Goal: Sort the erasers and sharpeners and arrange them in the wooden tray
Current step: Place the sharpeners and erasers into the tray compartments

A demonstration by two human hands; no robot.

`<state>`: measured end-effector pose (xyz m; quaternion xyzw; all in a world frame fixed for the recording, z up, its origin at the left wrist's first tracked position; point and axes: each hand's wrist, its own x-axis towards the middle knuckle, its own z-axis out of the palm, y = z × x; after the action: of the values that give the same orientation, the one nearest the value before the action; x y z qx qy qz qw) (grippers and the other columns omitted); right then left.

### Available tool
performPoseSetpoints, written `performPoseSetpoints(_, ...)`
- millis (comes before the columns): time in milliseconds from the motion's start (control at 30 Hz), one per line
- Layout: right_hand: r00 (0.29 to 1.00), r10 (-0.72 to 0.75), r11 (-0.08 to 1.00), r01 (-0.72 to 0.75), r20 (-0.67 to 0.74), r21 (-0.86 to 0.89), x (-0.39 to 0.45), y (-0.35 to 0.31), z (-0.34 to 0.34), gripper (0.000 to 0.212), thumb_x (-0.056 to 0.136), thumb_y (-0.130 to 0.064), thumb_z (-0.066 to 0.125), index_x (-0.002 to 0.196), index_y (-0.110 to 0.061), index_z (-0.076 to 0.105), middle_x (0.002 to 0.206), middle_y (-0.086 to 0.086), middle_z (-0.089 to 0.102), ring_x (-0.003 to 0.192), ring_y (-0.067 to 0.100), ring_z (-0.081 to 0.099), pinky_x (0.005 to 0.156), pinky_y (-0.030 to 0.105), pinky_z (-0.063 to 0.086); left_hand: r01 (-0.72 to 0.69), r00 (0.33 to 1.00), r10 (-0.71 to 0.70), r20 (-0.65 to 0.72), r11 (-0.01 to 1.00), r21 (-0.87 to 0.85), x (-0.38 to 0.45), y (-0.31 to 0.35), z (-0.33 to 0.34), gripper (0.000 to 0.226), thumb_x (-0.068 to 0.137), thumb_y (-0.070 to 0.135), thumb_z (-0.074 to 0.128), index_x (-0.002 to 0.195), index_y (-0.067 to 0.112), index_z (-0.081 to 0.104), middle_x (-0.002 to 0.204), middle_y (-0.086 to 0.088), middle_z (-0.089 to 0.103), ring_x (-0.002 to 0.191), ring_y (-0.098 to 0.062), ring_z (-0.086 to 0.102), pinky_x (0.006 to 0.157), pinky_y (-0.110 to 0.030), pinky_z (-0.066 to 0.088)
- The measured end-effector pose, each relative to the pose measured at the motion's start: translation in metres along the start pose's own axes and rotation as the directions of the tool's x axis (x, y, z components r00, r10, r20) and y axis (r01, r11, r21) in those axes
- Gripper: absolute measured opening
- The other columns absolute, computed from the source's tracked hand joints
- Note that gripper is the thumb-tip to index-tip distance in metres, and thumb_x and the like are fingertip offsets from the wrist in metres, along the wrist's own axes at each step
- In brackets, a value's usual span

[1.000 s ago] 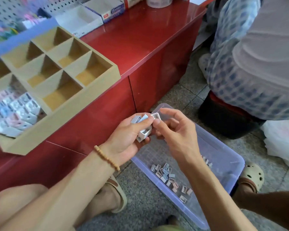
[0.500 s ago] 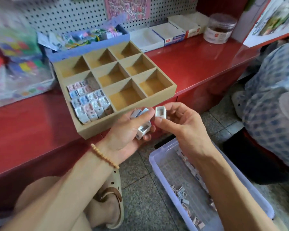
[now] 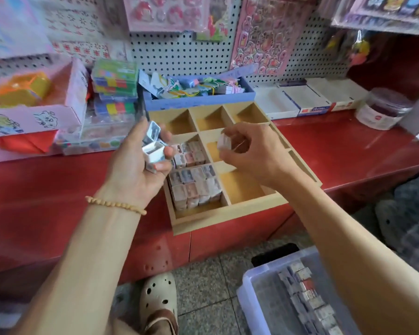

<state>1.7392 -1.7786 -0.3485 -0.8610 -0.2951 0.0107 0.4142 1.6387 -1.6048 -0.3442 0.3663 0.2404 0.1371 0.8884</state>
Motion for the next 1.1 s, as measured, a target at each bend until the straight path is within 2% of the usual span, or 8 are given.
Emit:
performPoseSetpoints(100,0.996,-0.070,0.983,0.078,0.055,-0.168,0.019,-0.003,0.012,0.015,0.086,-0.018,0.068,0.099,-0.013,0.072,0.085,-0.006,0.066,0.078,0.015,0.060,0.072,0.030,0.050,0.027,1.000,-0.028,-0.011,0.996,-0.082,0.019,0.010,-0.009,0.029,0.101,0.035,0.044,0.086,0.014,0.057,0.070,0.002,0.056,0.047,-0.007,0.047,0.032,-0.011,0.027)
performPoseSetpoints(200,0.987,-0.116,0.945,0.146,0.115,-0.292,0.036,-0.002,0.026,0.020,0.086,-0.018,0.069,0.105,-0.013,0.071,0.099,-0.001,0.062,0.081,0.016,0.057,0.073,0.031,0.049,0.039,0.999,-0.039,0.000,0.990,-0.138,0.029,0.013,-0.014,0.029,0.101,0.033,0.044,0.087,0.013,0.059,0.072,0.002,0.056,0.048,-0.007,0.048,0.032,-0.011,0.028)
performPoseSetpoints(300,0.971,-0.166,0.917,0.216,0.171,-0.335,0.050,0.000,0.040,0.022,0.085,-0.016,0.067,0.106,-0.013,0.070,0.101,0.003,0.066,0.077,0.013,0.054,0.069,0.024,0.042,0.053,0.998,-0.058,-0.028,0.989,-0.140,0.035,0.014,-0.019,0.028,0.100,0.031,0.047,0.087,0.011,0.062,0.071,0.001,0.053,0.052,-0.007,0.047,0.033,-0.011,0.028)
performPoseSetpoints(467,0.956,-0.132,0.879,0.235,0.263,-0.415,0.069,-0.003,0.057,0.025,0.078,-0.016,0.070,0.102,-0.014,0.064,0.099,0.003,0.063,0.087,0.024,0.059,0.077,0.043,0.052,0.076,0.996,-0.083,-0.037,0.984,-0.161,0.044,0.016,-0.026,0.025,0.099,0.030,0.051,0.087,0.011,0.064,0.070,0.002,0.053,0.051,-0.007,0.047,0.033,-0.011,0.029)
performPoseSetpoints(633,0.946,-0.078,0.809,0.244,0.314,-0.535,0.079,-0.002,0.061,0.033,0.081,-0.015,0.071,0.113,-0.016,0.063,0.109,0.003,0.053,0.090,0.027,0.059,0.076,0.039,0.050,0.098,0.995,-0.099,0.006,0.978,-0.186,0.054,0.016,-0.024,0.022,0.099,0.030,0.052,0.095,0.013,0.066,0.079,0.003,0.058,0.049,-0.007,0.049,0.034,-0.012,0.030)
performPoseSetpoints(833,0.946,-0.083,0.836,0.238,0.315,-0.494,0.079,0.001,0.061,0.028,0.079,-0.016,0.071,0.107,-0.017,0.066,0.103,-0.001,0.048,0.089,0.027,0.058,0.076,0.040,0.049,0.092,0.995,-0.096,-0.017,0.982,-0.163,0.058,0.016,-0.024,0.019,0.097,0.029,0.054,0.105,0.015,0.065,0.081,0.002,0.061,0.050,-0.007,0.050,0.034,-0.013,0.030)
performPoseSetpoints(967,0.949,-0.084,0.799,0.246,0.303,-0.549,0.079,0.003,0.063,0.012,0.090,-0.022,0.065,0.098,-0.019,0.071,0.109,0.001,0.051,0.094,0.026,0.058,0.071,0.034,0.044,0.066,0.997,-0.071,-0.033,0.991,-0.119,0.060,0.016,-0.026,0.017,0.097,0.029,0.055,0.098,0.017,0.068,0.083,0.002,0.061,0.051,-0.008,0.050,0.036,-0.013,0.030)
performPoseSetpoints(1100,0.957,-0.098,0.779,0.245,0.273,-0.578,0.079,0.007,0.063,0.018,0.088,-0.025,0.065,0.104,-0.019,0.071,0.113,0.003,0.053,0.105,0.026,0.055,0.073,0.032,0.041,0.048,0.997,-0.052,-0.051,0.996,-0.069,0.059,0.015,-0.023,0.016,0.097,0.029,0.055,0.093,0.015,0.064,0.079,0.001,0.066,0.050,-0.009,0.050,0.035,-0.013,0.029)
